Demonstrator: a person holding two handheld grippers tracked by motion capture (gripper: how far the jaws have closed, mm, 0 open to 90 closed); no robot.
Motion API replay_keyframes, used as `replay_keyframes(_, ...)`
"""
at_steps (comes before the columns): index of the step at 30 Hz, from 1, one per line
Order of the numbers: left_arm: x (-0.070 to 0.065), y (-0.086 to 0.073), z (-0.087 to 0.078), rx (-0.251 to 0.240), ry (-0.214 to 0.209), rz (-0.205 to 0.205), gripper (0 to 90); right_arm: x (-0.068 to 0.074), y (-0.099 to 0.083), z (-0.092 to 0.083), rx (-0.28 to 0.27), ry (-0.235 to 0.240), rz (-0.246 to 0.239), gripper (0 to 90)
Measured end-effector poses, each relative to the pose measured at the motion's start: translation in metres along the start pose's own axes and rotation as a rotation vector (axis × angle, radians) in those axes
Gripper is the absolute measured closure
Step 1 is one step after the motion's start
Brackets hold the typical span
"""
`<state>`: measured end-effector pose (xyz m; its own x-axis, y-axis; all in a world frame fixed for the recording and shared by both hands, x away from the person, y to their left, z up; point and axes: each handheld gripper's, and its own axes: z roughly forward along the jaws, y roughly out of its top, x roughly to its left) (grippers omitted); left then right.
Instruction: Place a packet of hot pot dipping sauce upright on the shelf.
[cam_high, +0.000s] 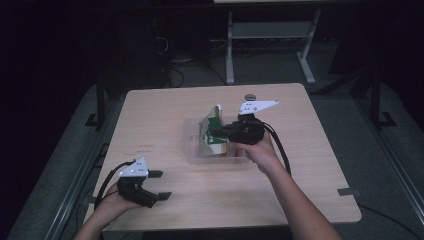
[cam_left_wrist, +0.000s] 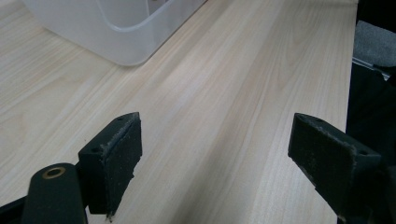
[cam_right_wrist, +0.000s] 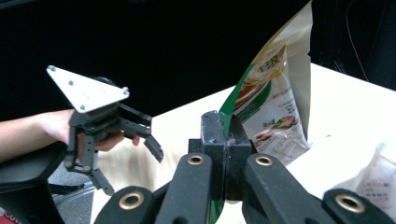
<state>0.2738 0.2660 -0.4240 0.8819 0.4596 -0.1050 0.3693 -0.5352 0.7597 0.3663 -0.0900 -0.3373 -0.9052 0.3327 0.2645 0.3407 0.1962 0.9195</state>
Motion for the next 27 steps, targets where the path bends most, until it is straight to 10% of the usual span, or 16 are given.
replay_keyframes(18, -0.001, 0.000, 0.002, 0.012, -0.007, -0.002, 17.1, -0.012, -0.013, 0.022, 0.058, -0.053, 0.035, 88.7)
replay_keyframes(27, -0.002, 0.000, 0.003, 0.013, -0.009, 0.004, 17.1, -0.009, -0.011, 0.019, 0.051, -0.074, 0.031, 69.7)
